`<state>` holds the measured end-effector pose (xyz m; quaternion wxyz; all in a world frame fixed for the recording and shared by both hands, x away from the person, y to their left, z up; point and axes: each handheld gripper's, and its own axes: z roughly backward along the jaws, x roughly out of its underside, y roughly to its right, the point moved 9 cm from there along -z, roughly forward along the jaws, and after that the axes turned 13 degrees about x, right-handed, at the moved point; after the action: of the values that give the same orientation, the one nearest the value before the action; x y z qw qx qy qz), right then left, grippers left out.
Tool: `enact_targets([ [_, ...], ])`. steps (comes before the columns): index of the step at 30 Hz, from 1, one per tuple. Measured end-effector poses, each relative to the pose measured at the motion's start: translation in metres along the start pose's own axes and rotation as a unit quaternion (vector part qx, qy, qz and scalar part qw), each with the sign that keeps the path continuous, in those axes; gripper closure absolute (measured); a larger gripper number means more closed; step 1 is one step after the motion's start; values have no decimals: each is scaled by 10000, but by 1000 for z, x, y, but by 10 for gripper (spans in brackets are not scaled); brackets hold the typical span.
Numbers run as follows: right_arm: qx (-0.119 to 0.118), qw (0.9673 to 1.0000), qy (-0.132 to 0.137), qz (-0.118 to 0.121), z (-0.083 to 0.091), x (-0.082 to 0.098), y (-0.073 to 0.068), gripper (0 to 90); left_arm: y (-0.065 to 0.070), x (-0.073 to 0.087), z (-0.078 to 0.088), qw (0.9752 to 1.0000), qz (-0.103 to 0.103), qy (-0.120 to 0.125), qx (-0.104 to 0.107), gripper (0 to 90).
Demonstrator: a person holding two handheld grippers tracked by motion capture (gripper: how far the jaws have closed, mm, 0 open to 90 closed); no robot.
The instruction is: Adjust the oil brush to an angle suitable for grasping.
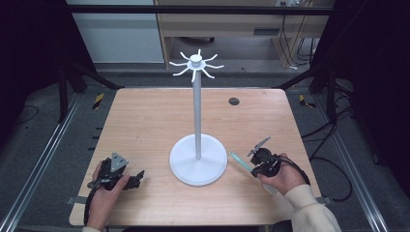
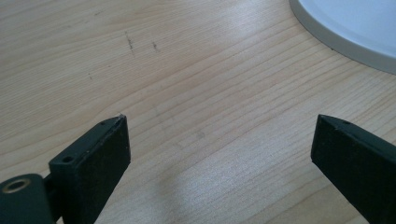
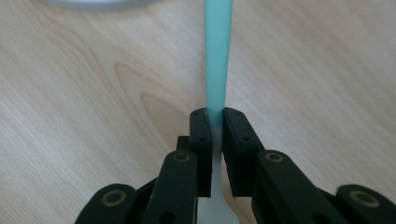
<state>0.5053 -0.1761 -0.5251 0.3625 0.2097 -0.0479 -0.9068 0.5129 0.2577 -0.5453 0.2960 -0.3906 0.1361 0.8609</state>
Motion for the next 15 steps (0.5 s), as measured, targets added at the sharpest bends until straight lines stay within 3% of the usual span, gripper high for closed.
enact_targets([
  [2,35,9998,184,-93,7,-6,7,826,-1,0,0,10000,13,17,-16,43],
  [4,112,9977,514,-433,20,-18,22,826,-1,0,1,10000,19,42,-29,41],
  [6,132,9965,657,-492,25,-22,27,826,-2,-1,2,10000,34,72,-41,41],
  [8,181,9924,1004,-691,35,-34,35,826,-2,-1,2,9999,33,87,-44,40],
  [9,181,9924,1004,-691,35,-34,35,826,-2,-1,2,9999,38,101,-44,40],
  [12,281,9866,1325,-908,41,-43,40,826,-1,-1,2,9999,37,114,-49,40],
  [13,281,9866,1325,-908,41,-43,40,826,-1,-1,3,9999,19,106,-53,40],
  [15,314,9819,1527,-1073,45,-47,44,826,0,0,3,9999,19,107,-55,40],
])
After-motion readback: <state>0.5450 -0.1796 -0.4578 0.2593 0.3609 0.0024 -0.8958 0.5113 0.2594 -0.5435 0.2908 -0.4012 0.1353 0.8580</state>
